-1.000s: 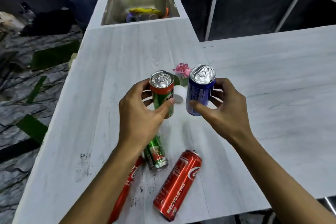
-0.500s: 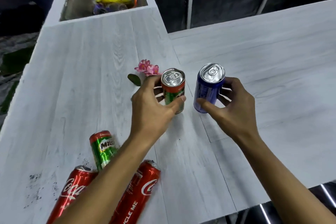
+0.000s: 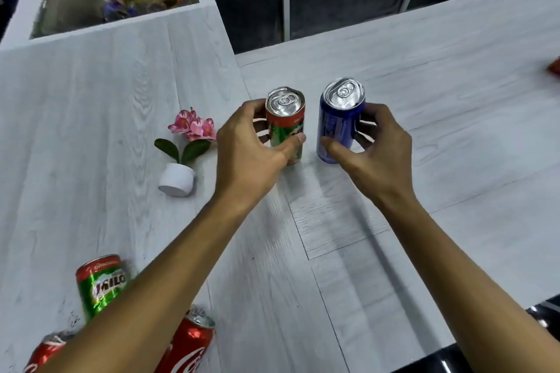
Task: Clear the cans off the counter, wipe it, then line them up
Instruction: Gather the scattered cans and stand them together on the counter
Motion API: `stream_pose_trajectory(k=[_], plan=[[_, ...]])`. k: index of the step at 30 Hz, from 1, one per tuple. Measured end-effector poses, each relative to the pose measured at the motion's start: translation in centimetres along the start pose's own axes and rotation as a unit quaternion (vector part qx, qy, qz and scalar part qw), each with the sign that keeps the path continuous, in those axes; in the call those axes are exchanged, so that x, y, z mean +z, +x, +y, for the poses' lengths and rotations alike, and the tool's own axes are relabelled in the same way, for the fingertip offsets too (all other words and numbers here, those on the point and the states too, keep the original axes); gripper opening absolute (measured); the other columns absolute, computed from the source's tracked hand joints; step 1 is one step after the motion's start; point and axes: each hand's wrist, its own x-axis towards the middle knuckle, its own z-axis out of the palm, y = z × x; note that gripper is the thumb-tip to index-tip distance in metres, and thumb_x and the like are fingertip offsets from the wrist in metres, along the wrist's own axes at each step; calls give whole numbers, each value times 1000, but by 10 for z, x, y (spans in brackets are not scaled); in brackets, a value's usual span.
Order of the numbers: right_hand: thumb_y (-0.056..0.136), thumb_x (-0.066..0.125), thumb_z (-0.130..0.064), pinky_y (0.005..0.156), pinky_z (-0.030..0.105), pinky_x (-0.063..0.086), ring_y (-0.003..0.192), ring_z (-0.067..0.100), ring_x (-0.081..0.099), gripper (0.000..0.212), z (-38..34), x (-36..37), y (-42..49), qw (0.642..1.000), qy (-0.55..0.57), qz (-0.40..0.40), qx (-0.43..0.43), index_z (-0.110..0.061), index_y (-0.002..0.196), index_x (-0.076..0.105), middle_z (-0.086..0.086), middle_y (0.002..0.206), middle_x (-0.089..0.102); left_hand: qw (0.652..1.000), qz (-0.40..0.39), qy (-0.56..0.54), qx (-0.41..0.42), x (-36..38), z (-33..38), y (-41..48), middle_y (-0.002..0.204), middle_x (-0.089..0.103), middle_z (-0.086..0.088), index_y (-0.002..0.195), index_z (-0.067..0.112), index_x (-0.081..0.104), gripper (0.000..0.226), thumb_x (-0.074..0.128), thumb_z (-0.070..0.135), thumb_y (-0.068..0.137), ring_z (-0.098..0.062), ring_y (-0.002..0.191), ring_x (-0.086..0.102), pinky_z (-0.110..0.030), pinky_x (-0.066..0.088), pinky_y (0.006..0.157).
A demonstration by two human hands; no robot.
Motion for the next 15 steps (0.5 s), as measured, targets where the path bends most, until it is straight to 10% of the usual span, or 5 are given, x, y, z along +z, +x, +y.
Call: stream_pose_trajectory(k=[15], plan=[[72,88,-33,90,23,58,107,8,67,67,26,2,77,999,-18,34,-16,-13,127,58,-6,115,66,1000,-1,-19,10,53,6,65,125,69,6,131,18,61,68,93,35,72,-9,108,67,-24,59,89]])
